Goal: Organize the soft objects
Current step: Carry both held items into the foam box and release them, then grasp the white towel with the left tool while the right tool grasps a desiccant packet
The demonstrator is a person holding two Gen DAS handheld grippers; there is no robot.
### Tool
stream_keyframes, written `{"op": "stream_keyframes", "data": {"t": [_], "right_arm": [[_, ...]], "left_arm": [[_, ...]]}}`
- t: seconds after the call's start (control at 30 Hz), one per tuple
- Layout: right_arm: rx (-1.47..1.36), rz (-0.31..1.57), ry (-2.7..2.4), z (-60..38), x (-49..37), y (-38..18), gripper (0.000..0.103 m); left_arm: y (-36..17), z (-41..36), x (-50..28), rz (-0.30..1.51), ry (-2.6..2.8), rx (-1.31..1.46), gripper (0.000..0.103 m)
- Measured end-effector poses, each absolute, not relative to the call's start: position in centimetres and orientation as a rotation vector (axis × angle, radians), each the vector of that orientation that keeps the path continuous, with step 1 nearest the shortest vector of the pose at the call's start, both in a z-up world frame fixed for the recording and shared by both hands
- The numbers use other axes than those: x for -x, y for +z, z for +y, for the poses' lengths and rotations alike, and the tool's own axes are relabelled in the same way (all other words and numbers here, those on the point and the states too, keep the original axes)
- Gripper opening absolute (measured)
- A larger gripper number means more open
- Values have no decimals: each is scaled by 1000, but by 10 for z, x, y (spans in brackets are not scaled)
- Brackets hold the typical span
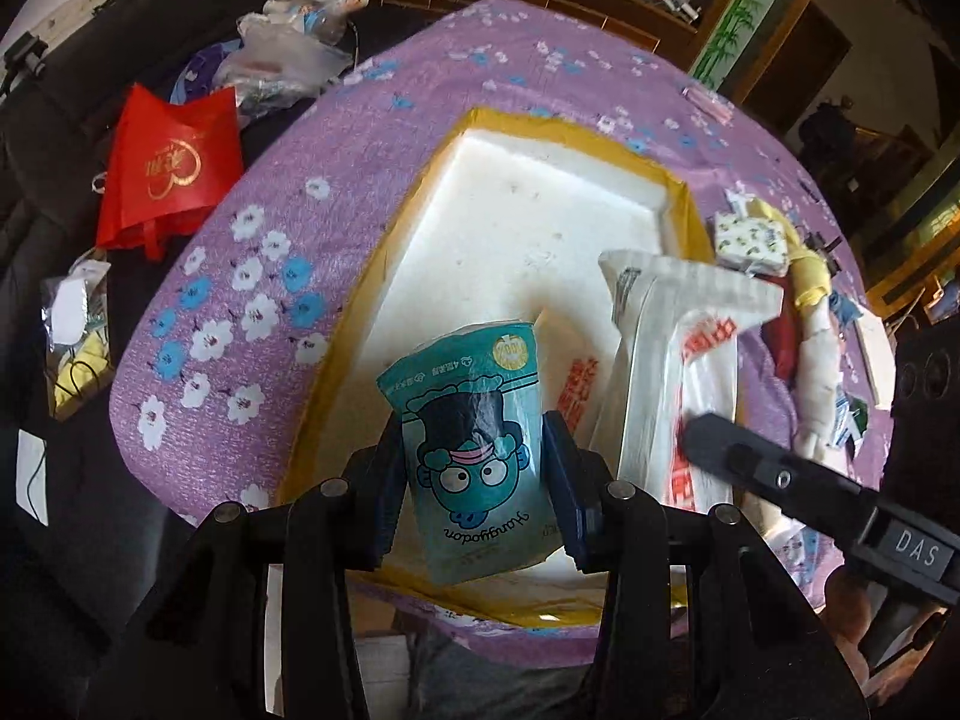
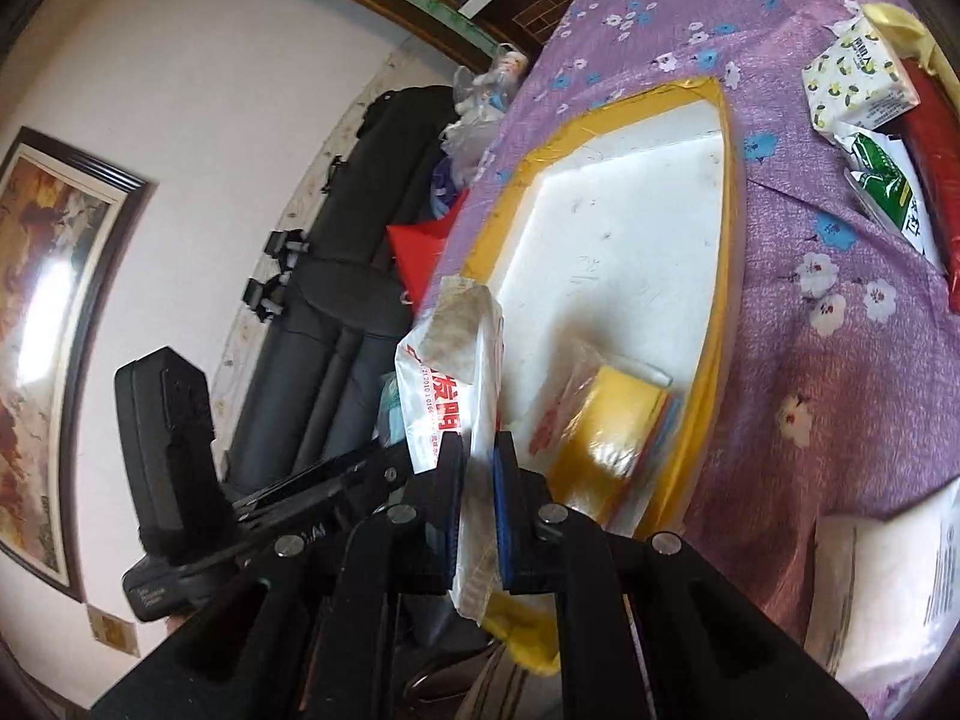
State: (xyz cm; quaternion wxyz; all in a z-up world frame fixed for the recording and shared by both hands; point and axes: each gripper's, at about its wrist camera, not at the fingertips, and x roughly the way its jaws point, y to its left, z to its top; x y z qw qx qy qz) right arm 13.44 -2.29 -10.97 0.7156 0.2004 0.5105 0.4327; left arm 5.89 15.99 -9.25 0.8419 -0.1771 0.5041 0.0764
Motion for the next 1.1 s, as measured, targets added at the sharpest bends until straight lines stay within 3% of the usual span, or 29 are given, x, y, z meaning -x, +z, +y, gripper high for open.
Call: {"op": "stream_keyframes", "data": {"t": [0.27, 0.33, 0.37, 0.4, 0.63, 0.83, 1.1], "right_arm": [[-347, 1061, 907, -25, -123, -103, 16], [-328, 1012, 893, -31, -118, -98, 34], [-332, 995, 883, -34, -117, -96, 54], [-342, 982, 870, -39, -116, -95, 59], [-350, 913, 875, -71, -100, -81, 59], [-325, 878, 817, -112, -88, -83, 59], [-353, 852, 685, -179, -92, -81, 59]], "left_arm": [[-97, 168, -58, 1045, 116, 435, 55], [-93, 170, -56, 1029, 134, 451, 59], [-90, 169, -55, 1027, 143, 443, 61], [-89, 168, -55, 1030, 152, 428, 61], [-72, 164, -47, 957, 215, 390, 61], [-44, 113, -35, 829, -12, 419, 61], [-51, 24, -43, 908, -248, 283, 61]]}}
